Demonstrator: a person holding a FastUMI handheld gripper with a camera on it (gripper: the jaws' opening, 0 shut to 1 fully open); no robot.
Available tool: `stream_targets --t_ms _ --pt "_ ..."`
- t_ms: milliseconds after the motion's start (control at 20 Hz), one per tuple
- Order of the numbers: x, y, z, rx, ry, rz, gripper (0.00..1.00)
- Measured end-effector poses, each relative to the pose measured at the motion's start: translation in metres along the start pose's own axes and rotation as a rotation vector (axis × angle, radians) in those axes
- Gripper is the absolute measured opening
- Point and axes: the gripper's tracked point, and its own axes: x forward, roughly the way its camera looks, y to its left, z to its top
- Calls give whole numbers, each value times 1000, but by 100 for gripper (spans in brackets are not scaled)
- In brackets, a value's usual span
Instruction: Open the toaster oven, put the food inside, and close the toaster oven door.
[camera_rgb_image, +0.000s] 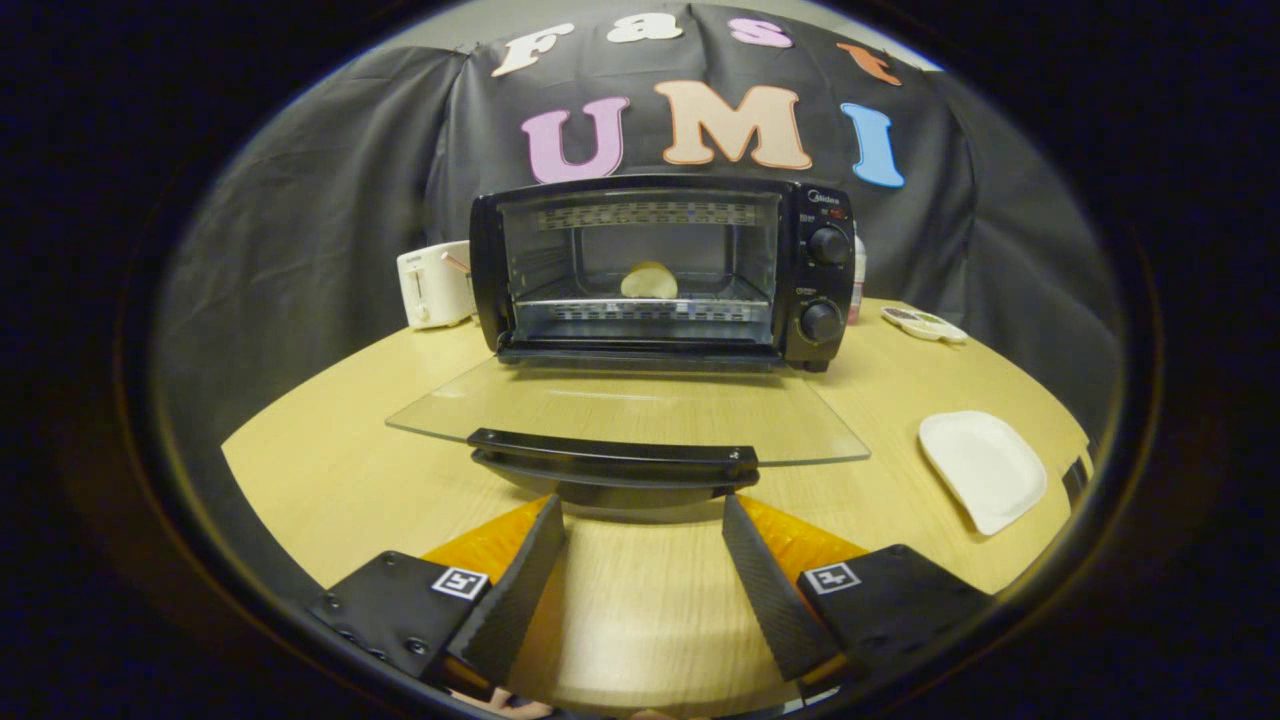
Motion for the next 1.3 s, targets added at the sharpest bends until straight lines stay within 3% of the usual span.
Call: stream_targets --t_ms 550,1300 --pt "-11 8 61 71 -136 61 100" --pt "34 5 169 -24 -330 33 99"
